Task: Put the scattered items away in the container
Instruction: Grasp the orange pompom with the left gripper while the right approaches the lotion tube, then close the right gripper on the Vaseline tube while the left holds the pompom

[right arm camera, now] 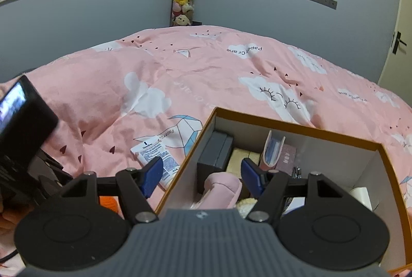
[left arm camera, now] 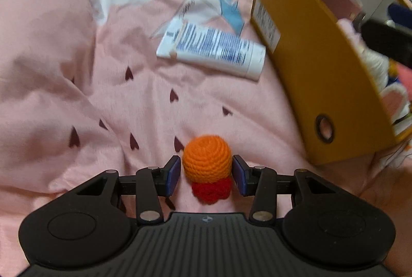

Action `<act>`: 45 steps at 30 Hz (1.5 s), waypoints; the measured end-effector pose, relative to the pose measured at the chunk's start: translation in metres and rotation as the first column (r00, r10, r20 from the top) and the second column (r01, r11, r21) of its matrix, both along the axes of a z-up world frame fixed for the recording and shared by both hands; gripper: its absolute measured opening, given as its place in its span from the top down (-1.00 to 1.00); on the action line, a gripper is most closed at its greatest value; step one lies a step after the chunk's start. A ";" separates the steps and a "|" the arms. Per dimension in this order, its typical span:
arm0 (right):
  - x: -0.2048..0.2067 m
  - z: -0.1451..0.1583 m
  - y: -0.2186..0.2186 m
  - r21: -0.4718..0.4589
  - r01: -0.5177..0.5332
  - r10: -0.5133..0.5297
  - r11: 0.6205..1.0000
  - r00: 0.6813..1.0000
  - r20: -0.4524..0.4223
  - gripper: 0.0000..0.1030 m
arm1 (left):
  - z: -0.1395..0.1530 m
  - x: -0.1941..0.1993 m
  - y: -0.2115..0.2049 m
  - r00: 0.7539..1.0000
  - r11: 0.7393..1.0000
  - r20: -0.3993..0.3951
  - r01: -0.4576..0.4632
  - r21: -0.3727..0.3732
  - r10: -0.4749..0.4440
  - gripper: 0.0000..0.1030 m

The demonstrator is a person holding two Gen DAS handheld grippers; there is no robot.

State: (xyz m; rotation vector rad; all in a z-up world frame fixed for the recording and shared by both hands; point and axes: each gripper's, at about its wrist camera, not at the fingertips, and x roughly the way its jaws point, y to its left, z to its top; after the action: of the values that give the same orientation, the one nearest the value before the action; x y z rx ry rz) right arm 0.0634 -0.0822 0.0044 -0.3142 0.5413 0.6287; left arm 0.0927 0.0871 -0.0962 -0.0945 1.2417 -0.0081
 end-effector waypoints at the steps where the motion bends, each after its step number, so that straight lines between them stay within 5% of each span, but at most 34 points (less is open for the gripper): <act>1: -0.001 0.000 0.000 -0.004 -0.004 0.004 1.000 1.000 0.002 -0.36 | -0.001 0.000 0.001 1.000 1.000 0.001 -0.007 -0.006 0.007 0.11; 9: -0.002 -0.003 0.007 -0.042 -0.069 0.070 0.997 0.997 0.014 -0.36 | 0.006 -0.005 0.003 0.999 1.000 0.046 -0.024 0.020 0.023 0.13; 16: 0.013 0.001 0.035 -0.157 -0.244 0.243 0.957 0.970 -0.023 -0.43 | 0.033 -0.005 0.019 0.990 0.997 0.130 -0.063 0.040 0.058 0.13; 23: 0.035 -0.013 0.081 -0.313 -0.417 0.399 0.853 0.909 -0.124 -0.47 | 0.049 0.001 0.041 0.979 0.991 0.176 -0.117 0.059 0.105 0.13; 31: 0.055 -0.045 0.128 -0.464 -0.507 0.443 0.726 0.862 -0.248 -0.22 | 0.048 -0.005 0.052 0.963 0.981 0.208 -0.186 0.059 0.170 0.13; 45: 0.073 -0.084 0.178 -0.623 -0.506 0.356 0.596 0.863 -0.360 -0.19 | 0.037 -0.015 0.072 0.944 0.965 0.203 -0.262 -0.026 0.261 0.13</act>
State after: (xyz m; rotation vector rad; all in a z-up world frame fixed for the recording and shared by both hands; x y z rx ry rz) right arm 0.1361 0.0957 -0.0801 -1.1605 0.9116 0.9226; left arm 0.0781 0.1594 -0.0594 -0.2510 1.0151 0.2095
